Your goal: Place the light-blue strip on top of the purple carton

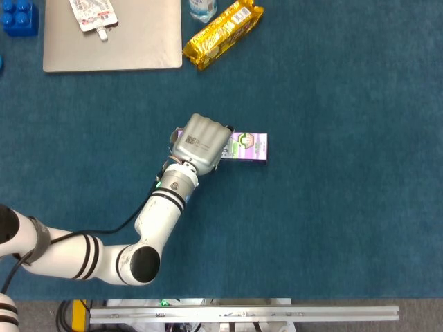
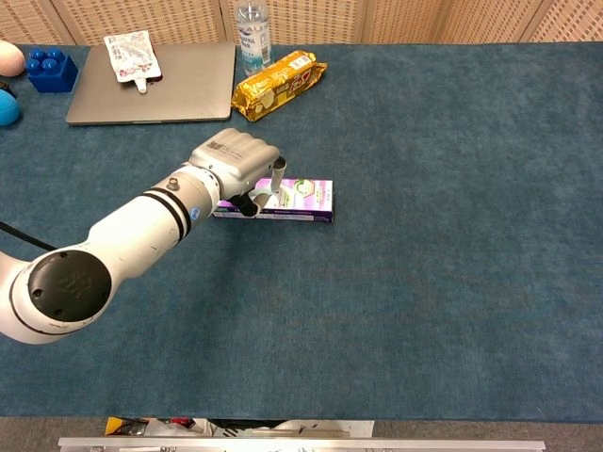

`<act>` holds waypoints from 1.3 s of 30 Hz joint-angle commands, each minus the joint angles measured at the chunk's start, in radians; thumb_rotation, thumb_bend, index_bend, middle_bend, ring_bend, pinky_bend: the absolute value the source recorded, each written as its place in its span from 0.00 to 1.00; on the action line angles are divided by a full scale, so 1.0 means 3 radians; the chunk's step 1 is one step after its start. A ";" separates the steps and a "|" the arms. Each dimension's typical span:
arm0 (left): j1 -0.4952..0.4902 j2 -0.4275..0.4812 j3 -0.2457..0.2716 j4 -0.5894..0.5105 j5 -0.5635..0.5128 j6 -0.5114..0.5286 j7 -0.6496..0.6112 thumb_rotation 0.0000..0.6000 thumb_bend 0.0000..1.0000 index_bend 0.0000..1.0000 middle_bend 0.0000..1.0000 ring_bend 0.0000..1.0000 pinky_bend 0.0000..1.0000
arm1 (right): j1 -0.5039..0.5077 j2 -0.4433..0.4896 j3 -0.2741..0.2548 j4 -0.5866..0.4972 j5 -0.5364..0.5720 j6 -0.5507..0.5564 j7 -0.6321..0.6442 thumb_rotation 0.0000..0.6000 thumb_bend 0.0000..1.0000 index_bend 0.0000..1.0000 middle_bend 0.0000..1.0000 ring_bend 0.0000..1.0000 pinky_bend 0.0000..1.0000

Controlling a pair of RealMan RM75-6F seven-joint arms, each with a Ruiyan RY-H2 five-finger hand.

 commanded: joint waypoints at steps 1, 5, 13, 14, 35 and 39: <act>-0.0004 -0.0005 -0.0003 0.0003 -0.0008 -0.0010 -0.0003 1.00 0.48 0.37 1.00 1.00 1.00 | 0.0000 -0.0001 -0.0001 0.0003 0.0001 -0.0003 0.0000 1.00 0.26 0.02 0.44 0.39 0.36; -0.0011 -0.0009 -0.0005 0.0009 -0.0023 -0.0010 0.0009 1.00 0.48 0.37 1.00 1.00 1.00 | 0.0000 -0.0003 0.0001 0.0009 0.0003 -0.0006 0.0008 1.00 0.26 0.02 0.44 0.39 0.36; 0.0004 0.0008 -0.0022 -0.0031 0.0019 0.0024 -0.0029 1.00 0.48 0.37 1.00 1.00 1.00 | 0.0004 -0.0010 0.0001 0.0025 -0.0004 -0.0014 0.0021 1.00 0.26 0.02 0.44 0.39 0.36; 0.0003 0.0007 -0.0022 -0.0033 0.0019 0.0022 -0.0029 1.00 0.48 0.37 1.00 1.00 1.00 | 0.0004 -0.0011 0.0001 0.0026 -0.0004 -0.0015 0.0021 1.00 0.26 0.02 0.44 0.39 0.36; -0.0011 0.0022 -0.0063 -0.0016 -0.0038 0.0009 -0.0051 1.00 0.48 0.37 1.00 1.00 1.00 | 0.0010 -0.0024 0.0006 0.0057 0.0001 -0.0033 0.0041 1.00 0.26 0.02 0.44 0.39 0.36; -0.0020 0.0020 -0.0044 -0.0003 -0.0066 -0.0007 -0.0025 1.00 0.48 0.37 1.00 1.00 1.00 | 0.0012 -0.0027 0.0008 0.0058 0.0001 -0.0036 0.0042 1.00 0.26 0.02 0.44 0.39 0.36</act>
